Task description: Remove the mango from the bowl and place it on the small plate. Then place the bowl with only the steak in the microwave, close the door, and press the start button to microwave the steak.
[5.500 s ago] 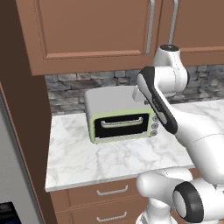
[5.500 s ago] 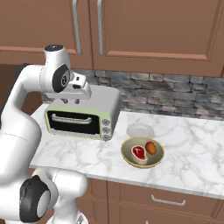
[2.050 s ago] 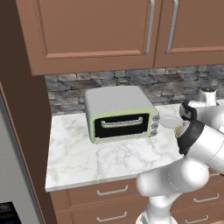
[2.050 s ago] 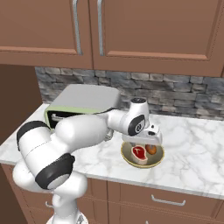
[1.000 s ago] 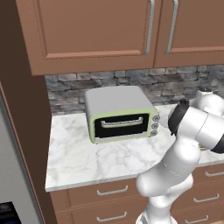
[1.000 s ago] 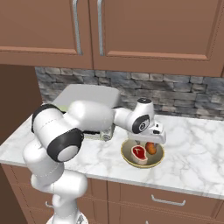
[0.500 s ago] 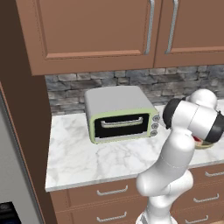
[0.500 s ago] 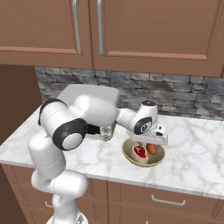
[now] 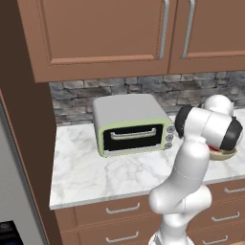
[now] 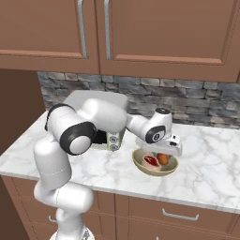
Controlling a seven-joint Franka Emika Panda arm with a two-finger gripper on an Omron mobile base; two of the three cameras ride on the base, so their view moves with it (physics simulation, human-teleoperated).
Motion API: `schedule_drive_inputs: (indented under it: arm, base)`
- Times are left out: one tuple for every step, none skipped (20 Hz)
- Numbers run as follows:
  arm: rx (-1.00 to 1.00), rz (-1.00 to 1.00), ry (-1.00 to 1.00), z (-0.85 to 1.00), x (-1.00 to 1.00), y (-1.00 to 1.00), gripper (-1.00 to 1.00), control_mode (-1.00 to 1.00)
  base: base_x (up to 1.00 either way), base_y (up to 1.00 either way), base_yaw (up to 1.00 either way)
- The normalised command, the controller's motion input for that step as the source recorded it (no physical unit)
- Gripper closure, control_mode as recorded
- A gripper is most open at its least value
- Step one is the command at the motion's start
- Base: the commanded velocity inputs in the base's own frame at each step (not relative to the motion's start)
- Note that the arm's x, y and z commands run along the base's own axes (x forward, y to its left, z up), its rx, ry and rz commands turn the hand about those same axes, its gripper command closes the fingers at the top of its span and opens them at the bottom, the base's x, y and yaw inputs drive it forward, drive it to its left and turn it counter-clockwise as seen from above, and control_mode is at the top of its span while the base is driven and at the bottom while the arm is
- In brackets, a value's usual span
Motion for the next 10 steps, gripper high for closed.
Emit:
schedule_drive_inputs:
  arm:
    - [0.0, 0.0, 0.0, -0.12, 0.0, 0.0, 1.0, -1.0]
    - [0.0, 0.0, 0.0, -0.11, 0.0, 0.0, 1.0, -1.0]
    - [0.0, 0.0, 0.0, -0.07, 0.0, 0.0, 1.0, -1.0]
    - [0.0, 0.0, 0.0, 0.0, 0.0, 0.0, 1.0, -1.0]
    - [0.0, -0.01, -0.03, 0.0, 0.0, 0.0, 1.0, -1.0]
    - [0.0, -0.04, -0.03, 0.32, 0.0, 0.0, 1.0, -1.0]
    - [0.0, -0.03, -0.07, 0.65, 0.0, 0.0, 1.0, -1.0]
    - [0.0, 0.0, -0.13, 0.85, 0.0, 0.06, 1.0, -1.0]
    - [0.0, 0.0, -0.17, 0.92, 0.0, 0.04, 1.0, -1.0]
    - [0.0, 0.0, -0.13, 0.84, 0.0, 0.09, 1.0, -1.0]
  base:
    - [0.0, 0.0, 0.0]
    - [0.0, 0.0, 0.0]
    - [0.0, 0.0, 0.0]
    - [0.0, 0.0, 0.0]
    - [0.0, 0.0, 0.0]
    - [0.0, 0.0, 0.0]
    - [0.0, 0.0, 0.0]
    - [0.0, 0.0, 0.0]
    - [0.0, 0.0, 0.0]
    - [0.0, 0.0, 0.0]
